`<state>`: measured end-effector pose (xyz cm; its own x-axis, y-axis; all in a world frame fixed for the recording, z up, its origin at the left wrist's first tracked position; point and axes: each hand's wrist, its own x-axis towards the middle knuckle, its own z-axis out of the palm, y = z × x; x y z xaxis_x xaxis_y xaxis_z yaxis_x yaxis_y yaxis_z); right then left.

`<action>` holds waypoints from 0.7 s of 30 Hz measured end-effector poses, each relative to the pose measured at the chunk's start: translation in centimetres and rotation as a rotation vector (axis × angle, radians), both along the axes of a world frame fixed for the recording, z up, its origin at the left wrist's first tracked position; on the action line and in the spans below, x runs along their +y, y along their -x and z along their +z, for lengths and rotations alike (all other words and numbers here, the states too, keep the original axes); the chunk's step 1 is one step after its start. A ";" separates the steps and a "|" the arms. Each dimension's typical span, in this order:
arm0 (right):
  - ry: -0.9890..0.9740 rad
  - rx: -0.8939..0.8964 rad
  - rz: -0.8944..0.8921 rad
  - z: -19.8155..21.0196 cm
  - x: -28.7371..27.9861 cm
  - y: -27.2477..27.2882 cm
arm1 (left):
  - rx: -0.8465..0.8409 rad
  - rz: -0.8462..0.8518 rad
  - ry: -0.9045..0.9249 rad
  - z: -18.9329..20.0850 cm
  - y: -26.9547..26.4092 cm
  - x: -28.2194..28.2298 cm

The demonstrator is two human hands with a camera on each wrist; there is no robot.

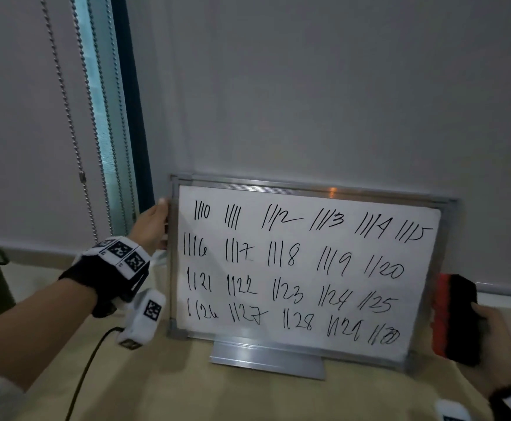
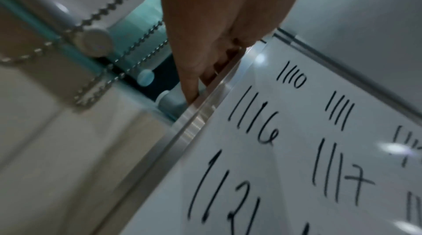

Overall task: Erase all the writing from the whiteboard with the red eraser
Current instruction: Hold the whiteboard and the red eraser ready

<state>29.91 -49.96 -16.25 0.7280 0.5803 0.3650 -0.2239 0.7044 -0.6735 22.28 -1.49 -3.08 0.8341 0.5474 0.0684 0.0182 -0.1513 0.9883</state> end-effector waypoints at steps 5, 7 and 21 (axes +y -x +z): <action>-0.008 -0.090 -0.098 -1.9 -1.3 -1.5 | 0.012 0.009 0.075 -3.5 -0.1 -0.3; -0.029 -0.130 -0.140 -3.1 -2.6 -2.6 | 0.004 0.032 0.083 -3.7 0.4 -0.2; 0.174 0.111 -0.679 2.8 -0.3 14.3 | 0.057 -0.038 0.080 -3.4 13.6 -1.4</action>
